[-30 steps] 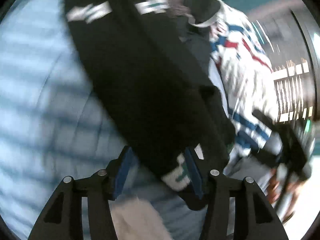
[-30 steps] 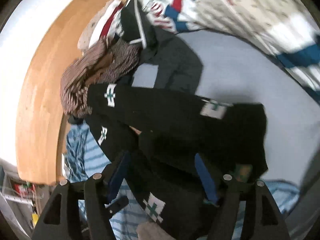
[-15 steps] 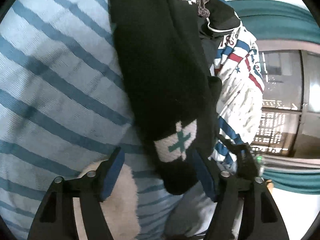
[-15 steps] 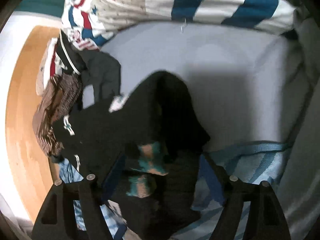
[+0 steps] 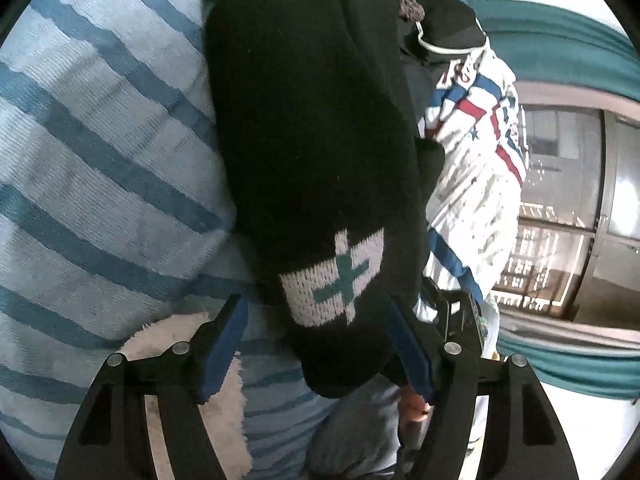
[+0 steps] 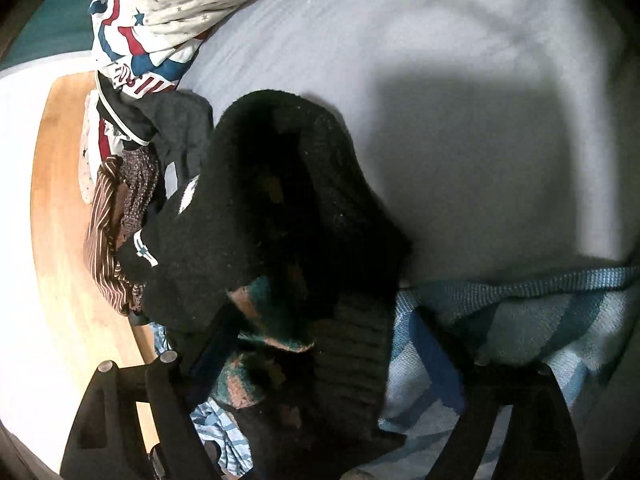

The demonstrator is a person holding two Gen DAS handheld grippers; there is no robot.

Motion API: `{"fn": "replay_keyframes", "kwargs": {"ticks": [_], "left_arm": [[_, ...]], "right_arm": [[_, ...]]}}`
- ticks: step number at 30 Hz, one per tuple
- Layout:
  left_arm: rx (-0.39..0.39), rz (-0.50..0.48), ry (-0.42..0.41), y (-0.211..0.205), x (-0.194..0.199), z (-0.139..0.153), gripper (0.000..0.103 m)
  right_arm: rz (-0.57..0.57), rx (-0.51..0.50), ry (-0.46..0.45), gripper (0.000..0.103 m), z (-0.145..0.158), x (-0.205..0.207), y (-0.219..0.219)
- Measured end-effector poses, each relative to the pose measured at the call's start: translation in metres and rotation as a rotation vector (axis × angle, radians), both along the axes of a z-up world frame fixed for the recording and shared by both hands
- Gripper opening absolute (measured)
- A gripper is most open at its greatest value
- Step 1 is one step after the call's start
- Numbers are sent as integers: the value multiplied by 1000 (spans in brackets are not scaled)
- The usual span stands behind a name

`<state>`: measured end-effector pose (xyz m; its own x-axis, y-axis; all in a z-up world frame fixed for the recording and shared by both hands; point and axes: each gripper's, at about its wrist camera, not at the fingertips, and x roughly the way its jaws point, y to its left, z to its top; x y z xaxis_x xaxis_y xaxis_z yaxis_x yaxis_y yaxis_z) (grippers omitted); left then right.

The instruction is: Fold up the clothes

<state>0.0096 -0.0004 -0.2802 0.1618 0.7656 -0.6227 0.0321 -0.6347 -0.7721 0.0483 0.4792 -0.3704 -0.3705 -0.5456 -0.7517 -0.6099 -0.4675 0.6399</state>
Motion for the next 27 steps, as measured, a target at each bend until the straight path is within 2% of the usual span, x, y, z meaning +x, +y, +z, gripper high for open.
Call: {"fn": "replay_keyframes", "kwargs": {"ticks": [3,6,8,11,16,20,24,27], "left_arm": [[-13,41,16,-9,-7,3,72],[-19,92,26,-21,-15,4,72],[-20,111,23,-27,-19,2,72],[-12,149,19,-36,-27,-1,72],[-97,248,79,-57,-50,4,72],[-167,312,133,-69,-81,11,72],[-255,368,194,-68,-120,20,72],[-271,371,251,-66,-153,31,72]], "right_arm": [[31,102,9,86,15,-1,-5],[83,232,97,86,51,-8,-13],[130,288,160,86,72,-15,-21],[210,337,202,86,86,-21,-35],[324,342,200,85,87,-33,-61],[405,466,250,82,110,-46,-90],[544,431,301,82,130,-95,-133],[585,317,260,83,137,-142,-175]]}}
